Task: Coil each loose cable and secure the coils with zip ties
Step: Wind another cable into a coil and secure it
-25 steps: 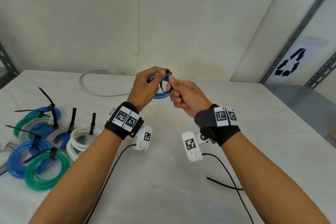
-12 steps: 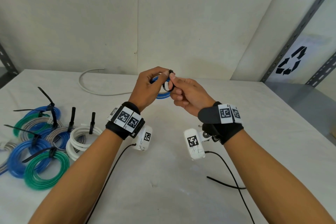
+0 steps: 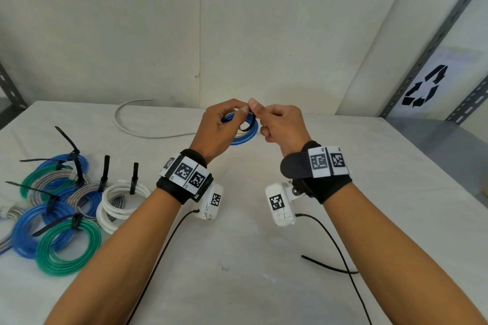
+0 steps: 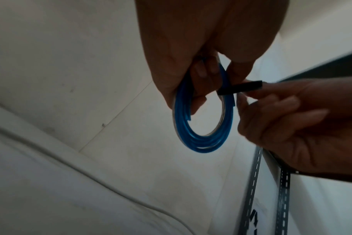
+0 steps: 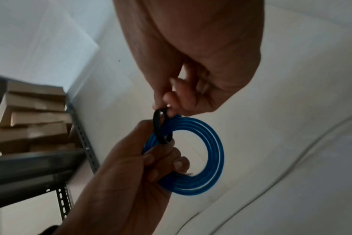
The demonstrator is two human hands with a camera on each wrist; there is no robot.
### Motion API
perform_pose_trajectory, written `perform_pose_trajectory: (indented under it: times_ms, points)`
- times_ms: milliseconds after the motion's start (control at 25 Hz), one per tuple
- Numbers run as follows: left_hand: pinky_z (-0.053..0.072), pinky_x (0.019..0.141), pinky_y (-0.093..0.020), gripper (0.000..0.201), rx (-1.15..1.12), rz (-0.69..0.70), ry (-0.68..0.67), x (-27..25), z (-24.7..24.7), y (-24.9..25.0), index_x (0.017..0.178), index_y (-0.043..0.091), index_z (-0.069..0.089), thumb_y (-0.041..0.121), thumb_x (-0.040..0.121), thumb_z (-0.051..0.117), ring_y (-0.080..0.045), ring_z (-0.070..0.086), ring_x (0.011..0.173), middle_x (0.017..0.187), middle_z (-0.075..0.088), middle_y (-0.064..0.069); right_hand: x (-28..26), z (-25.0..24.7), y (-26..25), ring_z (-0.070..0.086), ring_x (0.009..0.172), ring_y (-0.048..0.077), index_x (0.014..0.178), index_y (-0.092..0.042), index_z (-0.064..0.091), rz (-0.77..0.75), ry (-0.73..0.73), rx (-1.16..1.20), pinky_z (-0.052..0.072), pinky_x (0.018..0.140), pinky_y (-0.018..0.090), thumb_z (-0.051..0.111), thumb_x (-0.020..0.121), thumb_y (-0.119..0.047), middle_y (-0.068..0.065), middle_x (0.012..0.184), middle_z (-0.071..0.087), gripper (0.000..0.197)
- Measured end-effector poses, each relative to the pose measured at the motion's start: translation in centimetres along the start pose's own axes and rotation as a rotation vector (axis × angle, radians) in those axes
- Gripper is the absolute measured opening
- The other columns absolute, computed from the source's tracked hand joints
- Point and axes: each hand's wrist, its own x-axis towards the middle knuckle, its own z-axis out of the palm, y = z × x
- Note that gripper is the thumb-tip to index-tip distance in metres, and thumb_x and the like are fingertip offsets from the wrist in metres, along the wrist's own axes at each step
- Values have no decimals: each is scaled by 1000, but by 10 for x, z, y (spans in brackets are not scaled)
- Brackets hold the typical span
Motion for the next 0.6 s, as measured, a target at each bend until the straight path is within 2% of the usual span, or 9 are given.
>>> perform_pose_trajectory:
  times_ms: [80,200,320,440,520,600]
  points:
    - [44,72,-12,21,-21,-27,17,1,-1,0,103,6,72,14,104,53,3,62,73,90,72,1,2,2,3,45,50,11,85,-6,75,-18,93,16,37,46,22,75,89,-36,-6,55,55,30]
    - [44,72,-11,20,-8,-32,13,0,-2,2,104,6,72,14,104,54,4,62,73,91,72,1,4,6,4,47,54,7,93,-12,78,22,127,54,38,46,19,75,90,-33,-11,64,61,21]
    - [42,70,-9,22,-37,-57,-23,0,-3,5,103,1,72,13,104,53,6,60,69,88,71,2,7,1,-1,41,58,11,95,-9,76,120,59,156,35,48,21,73,92,-24,-2,75,57,16]
    - [43,69,-10,24,-33,-88,-67,0,-3,6,103,2,72,16,104,53,5,59,67,85,70,7,10,-5,-4,41,58,11,87,-8,72,151,14,176,36,49,22,72,92,-17,0,71,52,10]
    - [44,69,-12,22,-56,-116,-86,-1,0,7,102,4,71,14,104,52,4,60,71,93,74,0,14,-5,-5,42,60,12,88,-7,71,131,57,135,38,52,23,69,93,-16,2,70,48,10]
    - [45,68,-16,22,-98,-147,-111,-5,7,11,100,6,71,12,104,51,1,59,71,97,75,-2,25,-6,-5,42,60,12,91,-8,69,105,162,103,39,55,24,64,96,-15,1,69,47,10]
